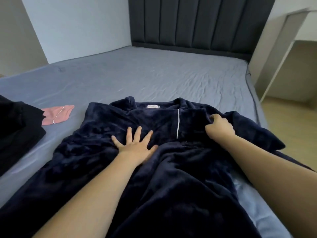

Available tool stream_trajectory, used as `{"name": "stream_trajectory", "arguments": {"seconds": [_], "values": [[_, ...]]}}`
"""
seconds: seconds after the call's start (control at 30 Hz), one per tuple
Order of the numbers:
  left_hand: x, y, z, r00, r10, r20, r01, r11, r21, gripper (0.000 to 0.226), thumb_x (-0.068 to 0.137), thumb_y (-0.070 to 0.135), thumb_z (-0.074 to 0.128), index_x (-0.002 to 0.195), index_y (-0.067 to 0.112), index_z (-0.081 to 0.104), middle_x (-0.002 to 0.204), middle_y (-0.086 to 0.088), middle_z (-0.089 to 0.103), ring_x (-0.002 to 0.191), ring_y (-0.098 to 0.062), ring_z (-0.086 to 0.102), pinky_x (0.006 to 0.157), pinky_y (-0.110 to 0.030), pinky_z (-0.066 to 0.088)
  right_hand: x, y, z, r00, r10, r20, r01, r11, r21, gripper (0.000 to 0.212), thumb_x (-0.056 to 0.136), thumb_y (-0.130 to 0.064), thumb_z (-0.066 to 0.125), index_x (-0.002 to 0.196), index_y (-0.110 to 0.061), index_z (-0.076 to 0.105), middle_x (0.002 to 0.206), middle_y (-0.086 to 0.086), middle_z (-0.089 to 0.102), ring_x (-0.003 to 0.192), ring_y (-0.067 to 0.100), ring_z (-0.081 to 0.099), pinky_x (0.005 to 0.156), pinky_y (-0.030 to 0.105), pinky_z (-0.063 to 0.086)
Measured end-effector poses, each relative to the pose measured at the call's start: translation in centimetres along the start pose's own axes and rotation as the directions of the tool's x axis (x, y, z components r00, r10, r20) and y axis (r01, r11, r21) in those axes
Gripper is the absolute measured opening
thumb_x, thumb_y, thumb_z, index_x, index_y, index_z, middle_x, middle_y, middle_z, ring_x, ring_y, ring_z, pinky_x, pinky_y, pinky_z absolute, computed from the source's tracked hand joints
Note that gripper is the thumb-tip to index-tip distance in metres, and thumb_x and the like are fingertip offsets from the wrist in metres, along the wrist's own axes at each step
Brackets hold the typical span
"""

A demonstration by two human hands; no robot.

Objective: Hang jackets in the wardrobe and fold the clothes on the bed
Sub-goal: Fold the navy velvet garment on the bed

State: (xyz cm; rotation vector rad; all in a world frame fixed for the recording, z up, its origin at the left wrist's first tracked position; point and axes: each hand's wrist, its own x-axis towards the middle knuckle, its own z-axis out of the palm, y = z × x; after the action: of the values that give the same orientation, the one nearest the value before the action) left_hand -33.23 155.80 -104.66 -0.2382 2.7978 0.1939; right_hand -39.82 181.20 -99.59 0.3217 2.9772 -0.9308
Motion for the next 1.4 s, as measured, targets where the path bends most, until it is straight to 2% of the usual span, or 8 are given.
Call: {"name": "stream_trajectory", "arguments": {"seconds": [0.13, 0.37, 0.53, 0.7, 0.87, 1.1, 1.23, 1.4], "values": [[-0.6, 3.6, -2.8, 0.998, -0.02, -0.067, 0.018, 0.999, -0.038, 0.064, 0.096, 0.051, 0.033, 0.154, 0.04, 0.007, 0.164, 0.004, -0.006, 0.149, -0.033, -0.009, 0.105, -0.078, -0.007, -0.9, 7.0, -5.7, 0.999, 0.03, -0.023, -0.031, 0.996, -0.086, 0.054, 0.088, -0.034, 0.058, 0.139, -0.018, 0.048, 0.142, 0.017, 0.041, 0.128, 0.037, 0.041, 0.107, 0.045, 0.036], [-7.4, 15.3, 0.1, 0.909, 0.347, -0.231, -0.352, 0.936, 0.02, 0.058, 0.094, 0.039, 0.043, 0.148, 0.026, 0.029, 0.158, -0.001, 0.015, 0.145, -0.028, 0.011, 0.118, -0.053, 0.011, -4.8, 19.3, -14.5, 0.976, 0.202, -0.08, -0.055, 0.587, 0.808, 0.024, 0.091, -0.016, 0.055, 0.115, -0.02, 0.057, 0.089, 0.007, 0.061, 0.067, 0.021, 0.059, 0.059, 0.028, 0.047], [-10.2, 20.5, 1.9, 0.895, 0.437, -0.092, -0.412, 0.887, 0.208, 0.052, 0.093, 0.03, 0.041, 0.145, 0.026, 0.034, 0.151, -0.001, 0.026, 0.138, -0.029, 0.023, 0.117, -0.045, 0.016, -6.0, 26.3, -11.5, 0.825, 0.106, 0.554, -0.516, 0.541, 0.664, 0.047, 0.091, -0.038, 0.056, 0.133, -0.02, 0.046, 0.12, 0.01, 0.057, 0.102, 0.028, 0.054, 0.087, 0.047, 0.044], [-11.2, 24.2, 1.8, 0.95, 0.308, 0.052, -0.306, 0.884, 0.352, 0.048, 0.088, 0.021, 0.04, 0.136, 0.023, 0.044, 0.143, -0.003, 0.032, 0.131, -0.028, 0.03, 0.115, -0.046, 0.02, -4.0, 27.8, -9.2, 0.801, 0.116, 0.587, -0.584, 0.367, 0.724, 0.047, 0.098, -0.027, 0.044, 0.143, -0.015, 0.039, 0.131, 0.017, 0.052, 0.123, 0.036, 0.049, 0.094, 0.058, 0.041], [-10.6, 28.8, -0.4, 0.934, 0.354, 0.036, -0.349, 0.891, 0.29, 0.046, 0.091, 0.013, 0.037, 0.136, 0.023, 0.046, 0.14, -0.001, 0.036, 0.13, -0.027, 0.032, 0.106, -0.043, 0.035, -2.9, 28.9, -6.3, 0.719, 0.273, 0.639, -0.695, 0.295, 0.656, 0.038, 0.09, -0.011, 0.047, 0.128, -0.014, 0.049, 0.094, 0.007, 0.054, 0.091, 0.029, 0.054, 0.087, 0.053, 0.045], [-6.9, 37.4, 1.6, 0.861, 0.507, -0.025, -0.488, 0.841, 0.235, 0.05, 0.098, 0.028, 0.041, 0.148, 0.031, 0.034, 0.156, 0.001, 0.024, 0.139, -0.03, 0.022, 0.114, -0.045, 0.029, -1.1, 32.7, -3.4, 0.539, 0.177, 0.823, -0.753, -0.335, 0.566, 0.049, 0.097, -0.039, 0.046, 0.138, -0.013, 0.043, 0.141, 0.019, 0.045, 0.131, 0.039, 0.043, 0.11, 0.059, 0.028], [-5.7, 39.8, 5.2, 0.927, 0.373, 0.038, -0.36, 0.855, 0.375, 0.058, 0.09, 0.039, 0.052, 0.144, 0.042, 0.031, 0.157, -0.002, 0.003, 0.139, -0.037, 0.004, 0.11, -0.051, 0.033, -0.1, 34.0, -1.7, 0.524, 0.136, 0.841, -0.714, -0.468, 0.52, 0.027, 0.092, -0.032, 0.057, 0.105, -0.008, 0.052, 0.094, 0.014, 0.054, 0.102, 0.028, 0.053, 0.087, 0.039, 0.046], [-5.4, 40.8, 7.7, 0.869, 0.4, -0.291, -0.255, 0.866, 0.431, 0.035, 0.092, 0.025, 0.054, 0.124, 0.031, 0.043, 0.137, -0.007, 0.024, 0.118, -0.032, 0.028, 0.087, -0.047, 0.043, 1.2, 34.2, -1.5, 0.596, 0.122, 0.794, -0.617, -0.563, 0.55, 0.01, 0.09, -0.01, 0.053, 0.082, -0.015, 0.05, 0.076, 0.0, 0.048, 0.056, 0.011, 0.035, 0.044, 0.02, 0.03]]}}
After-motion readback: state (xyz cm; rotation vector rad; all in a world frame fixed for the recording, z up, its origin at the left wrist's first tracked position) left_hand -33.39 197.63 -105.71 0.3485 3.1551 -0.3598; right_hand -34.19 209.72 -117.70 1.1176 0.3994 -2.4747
